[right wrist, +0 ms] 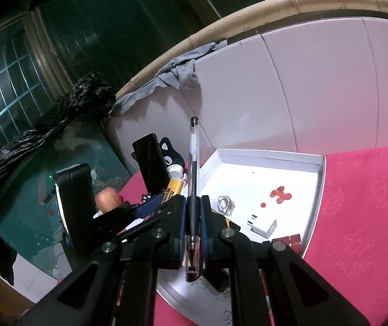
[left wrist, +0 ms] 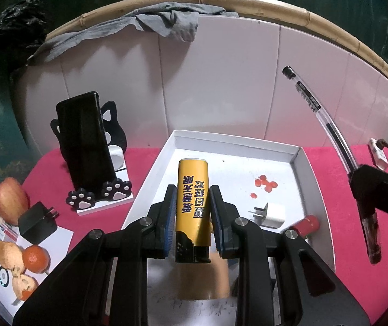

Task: Organize rigid objects
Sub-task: 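Lower the lighter and pen into the white tray and open both grippers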

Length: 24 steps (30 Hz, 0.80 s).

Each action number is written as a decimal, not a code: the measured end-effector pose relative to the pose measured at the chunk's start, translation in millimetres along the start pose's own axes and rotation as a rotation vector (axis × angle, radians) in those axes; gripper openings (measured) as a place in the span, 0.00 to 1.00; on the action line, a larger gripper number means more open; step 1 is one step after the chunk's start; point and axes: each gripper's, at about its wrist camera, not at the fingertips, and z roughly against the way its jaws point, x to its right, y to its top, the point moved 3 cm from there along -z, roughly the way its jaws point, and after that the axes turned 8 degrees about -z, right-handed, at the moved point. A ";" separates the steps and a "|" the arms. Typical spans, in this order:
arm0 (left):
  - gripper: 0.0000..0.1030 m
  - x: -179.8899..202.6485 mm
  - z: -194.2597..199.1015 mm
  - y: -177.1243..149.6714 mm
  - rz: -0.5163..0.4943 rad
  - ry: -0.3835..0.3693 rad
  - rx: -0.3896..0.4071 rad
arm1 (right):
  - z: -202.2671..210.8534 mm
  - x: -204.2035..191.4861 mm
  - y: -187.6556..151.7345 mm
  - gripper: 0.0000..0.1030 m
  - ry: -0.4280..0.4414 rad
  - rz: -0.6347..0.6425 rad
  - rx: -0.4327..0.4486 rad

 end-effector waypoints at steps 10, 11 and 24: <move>0.23 13.3 -32.5 4.0 -0.029 0.011 -0.070 | -22.8 14.8 -5.9 0.07 -0.067 -0.040 -0.036; 0.23 15.0 -37.6 1.7 -0.033 0.013 -0.084 | -24.9 16.7 -7.4 0.07 -0.073 -0.044 -0.040; 0.23 19.6 -66.6 -15.5 -0.049 0.026 -0.183 | -47.8 44.5 -28.4 0.09 -0.138 -0.109 -0.106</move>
